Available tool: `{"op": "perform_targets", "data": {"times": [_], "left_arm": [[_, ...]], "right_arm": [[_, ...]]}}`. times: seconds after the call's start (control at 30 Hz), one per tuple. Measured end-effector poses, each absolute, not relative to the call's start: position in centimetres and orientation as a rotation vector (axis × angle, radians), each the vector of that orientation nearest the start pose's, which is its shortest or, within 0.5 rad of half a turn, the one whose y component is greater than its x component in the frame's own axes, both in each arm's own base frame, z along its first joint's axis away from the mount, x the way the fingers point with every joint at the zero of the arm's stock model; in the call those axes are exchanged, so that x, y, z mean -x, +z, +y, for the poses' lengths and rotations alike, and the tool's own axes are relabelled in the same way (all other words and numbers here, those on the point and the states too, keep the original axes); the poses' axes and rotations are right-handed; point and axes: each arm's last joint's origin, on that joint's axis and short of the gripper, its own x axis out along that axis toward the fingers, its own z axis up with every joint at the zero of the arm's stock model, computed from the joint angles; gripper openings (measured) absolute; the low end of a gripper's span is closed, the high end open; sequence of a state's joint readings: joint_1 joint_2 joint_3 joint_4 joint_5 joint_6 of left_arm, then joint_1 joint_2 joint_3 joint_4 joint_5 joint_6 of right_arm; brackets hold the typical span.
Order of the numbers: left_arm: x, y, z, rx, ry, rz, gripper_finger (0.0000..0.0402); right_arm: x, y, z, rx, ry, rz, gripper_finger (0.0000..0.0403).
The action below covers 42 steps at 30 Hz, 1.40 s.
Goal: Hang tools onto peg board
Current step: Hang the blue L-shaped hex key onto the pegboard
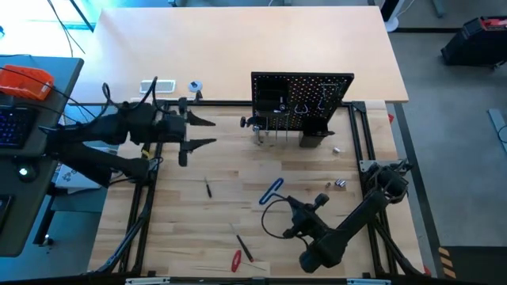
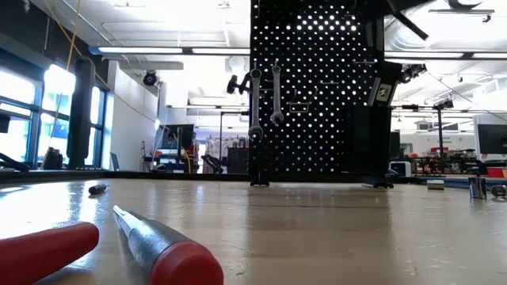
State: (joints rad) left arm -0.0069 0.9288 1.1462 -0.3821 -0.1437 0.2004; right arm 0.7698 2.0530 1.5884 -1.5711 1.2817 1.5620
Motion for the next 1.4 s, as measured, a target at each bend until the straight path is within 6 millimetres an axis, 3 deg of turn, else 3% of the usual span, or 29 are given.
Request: {"op": "perform_targets", "data": {"times": [0.37, 0.6, 0.93, 1.4], "left_arm": [[-19.8, 28.6, -0.1, -0.003, 0.043, -0.205, 0.02], [-21.9, 23.8, -1.3, 0.048, -0.049, -0.189, 0.02], [-23.4, 23.3, -1.8, 0.032, -0.064, -0.317, 0.02], [-23.5, 22.9, -1.3, 0.02, -0.025, -0.273, 0.02]], "right_arm": [[-28.7, 22.7, 20.5, 0.341, -0.894, 0.418, 0.0], [-29.3, 22.9, 19.8, 0.376, -0.907, 0.395, 0.0], [-29.5, 22.7, 19.8, 0.374, -0.906, 0.425, 0.0], [-30.5, 22.7, 18.7, 0.405, -0.934, 0.409, 0.0]]}}
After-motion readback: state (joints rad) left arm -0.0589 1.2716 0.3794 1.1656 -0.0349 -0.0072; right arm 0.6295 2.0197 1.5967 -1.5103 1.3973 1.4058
